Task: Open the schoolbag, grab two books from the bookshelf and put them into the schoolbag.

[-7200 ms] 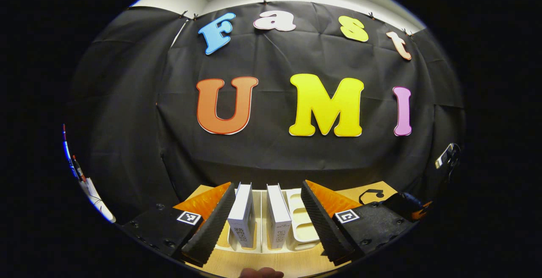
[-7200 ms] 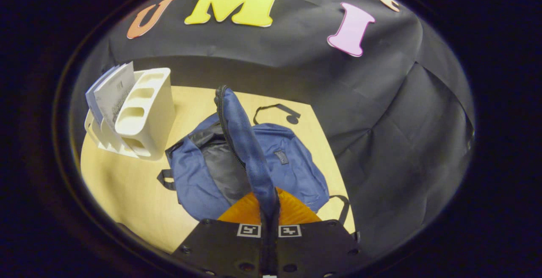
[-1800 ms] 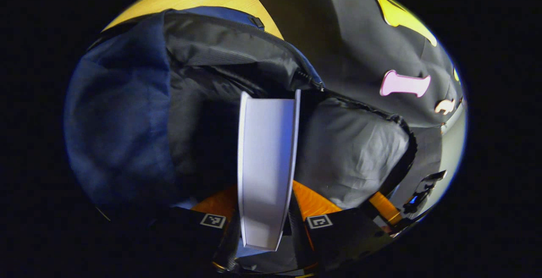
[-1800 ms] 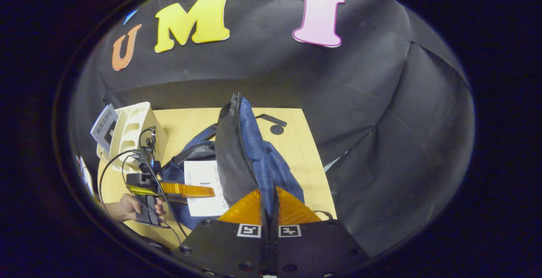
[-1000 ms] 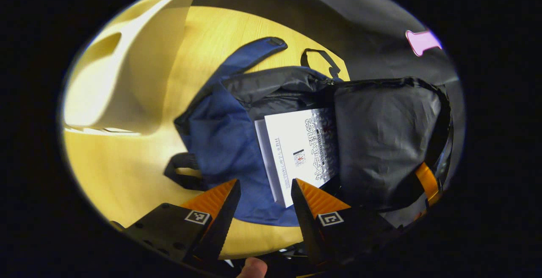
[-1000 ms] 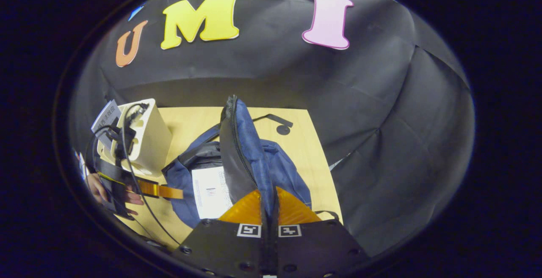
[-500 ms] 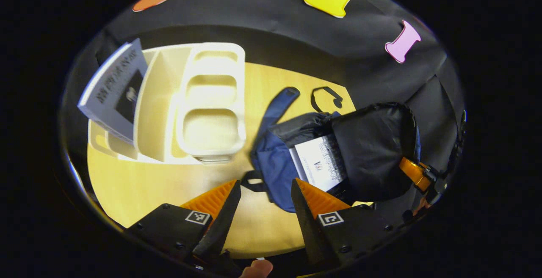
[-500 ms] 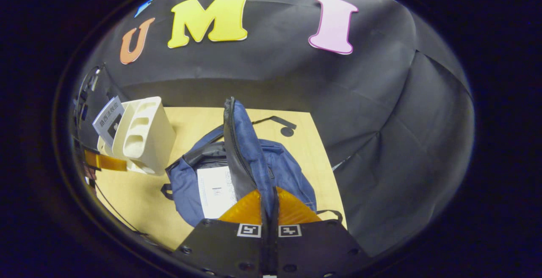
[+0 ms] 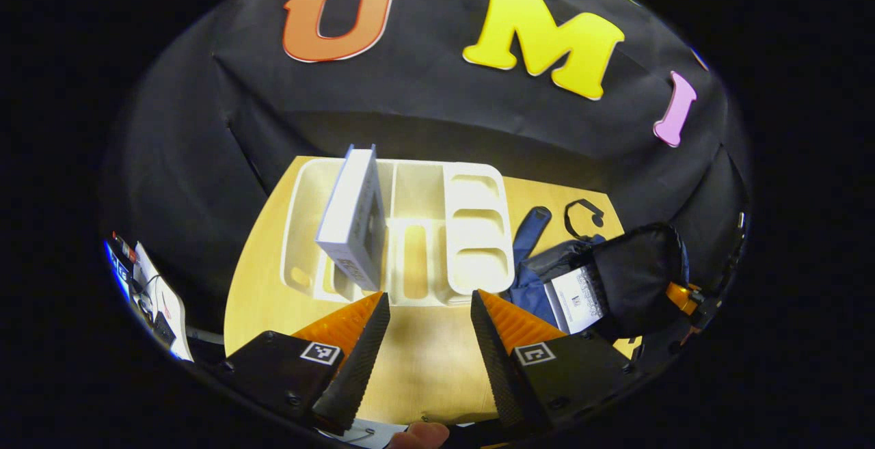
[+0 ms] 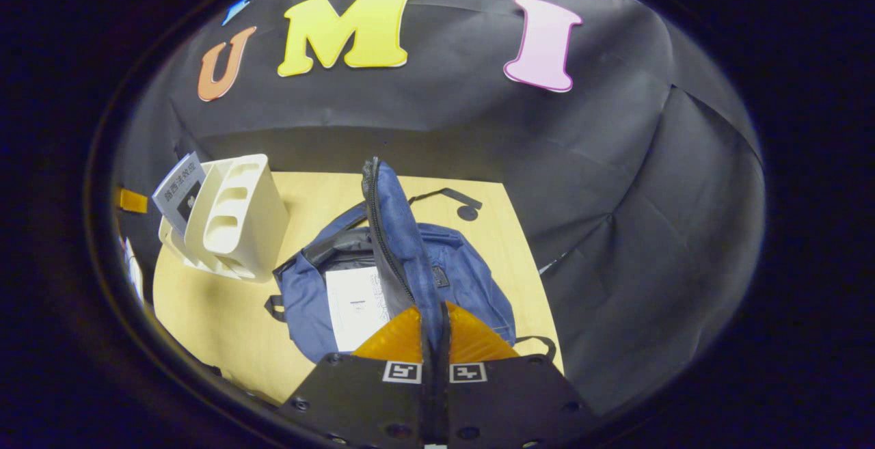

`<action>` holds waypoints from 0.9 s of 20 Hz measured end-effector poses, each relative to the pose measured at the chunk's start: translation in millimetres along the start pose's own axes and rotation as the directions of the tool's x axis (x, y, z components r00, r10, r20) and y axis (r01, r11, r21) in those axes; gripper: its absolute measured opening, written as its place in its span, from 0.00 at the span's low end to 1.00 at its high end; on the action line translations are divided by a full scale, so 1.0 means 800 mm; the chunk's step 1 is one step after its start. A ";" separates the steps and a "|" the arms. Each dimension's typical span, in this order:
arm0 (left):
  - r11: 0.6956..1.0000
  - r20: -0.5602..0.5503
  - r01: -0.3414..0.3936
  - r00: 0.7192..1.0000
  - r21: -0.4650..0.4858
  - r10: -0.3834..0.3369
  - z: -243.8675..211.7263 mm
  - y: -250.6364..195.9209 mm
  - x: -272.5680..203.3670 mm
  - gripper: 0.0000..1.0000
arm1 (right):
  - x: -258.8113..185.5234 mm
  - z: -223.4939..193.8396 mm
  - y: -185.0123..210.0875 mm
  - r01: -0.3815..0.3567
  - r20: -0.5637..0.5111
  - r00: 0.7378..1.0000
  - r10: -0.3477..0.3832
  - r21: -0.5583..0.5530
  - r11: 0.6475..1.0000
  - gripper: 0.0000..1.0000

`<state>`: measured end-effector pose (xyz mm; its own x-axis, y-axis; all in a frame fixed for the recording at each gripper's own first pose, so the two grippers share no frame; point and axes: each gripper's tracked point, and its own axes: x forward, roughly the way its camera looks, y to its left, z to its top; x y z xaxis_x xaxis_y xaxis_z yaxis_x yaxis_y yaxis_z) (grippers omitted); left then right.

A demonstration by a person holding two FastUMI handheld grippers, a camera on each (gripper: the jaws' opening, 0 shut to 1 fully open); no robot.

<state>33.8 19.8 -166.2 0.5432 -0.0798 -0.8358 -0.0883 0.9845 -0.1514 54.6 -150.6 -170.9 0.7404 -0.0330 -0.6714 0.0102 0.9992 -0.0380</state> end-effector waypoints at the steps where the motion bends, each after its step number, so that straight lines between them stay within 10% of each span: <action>1: 1.000 0.010 -0.010 1.000 -0.004 0.010 0.010 0.013 -0.004 0.77 | -0.001 0.000 0.001 0.000 0.000 1.000 0.000 0.001 1.000 0.00; 18: 1.000 -0.138 -0.012 0.990 0.025 0.015 0.101 0.085 0.066 0.78 | 0.006 -0.004 -0.010 0.017 -0.023 1.000 -0.016 0.021 1.000 0.00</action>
<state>123.8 95.0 -178.4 0.4214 -0.0854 -0.9029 -0.0740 0.9890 -0.1281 56.3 -158.5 -176.4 0.7247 -0.0497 -0.6873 0.0364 0.9988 -0.0339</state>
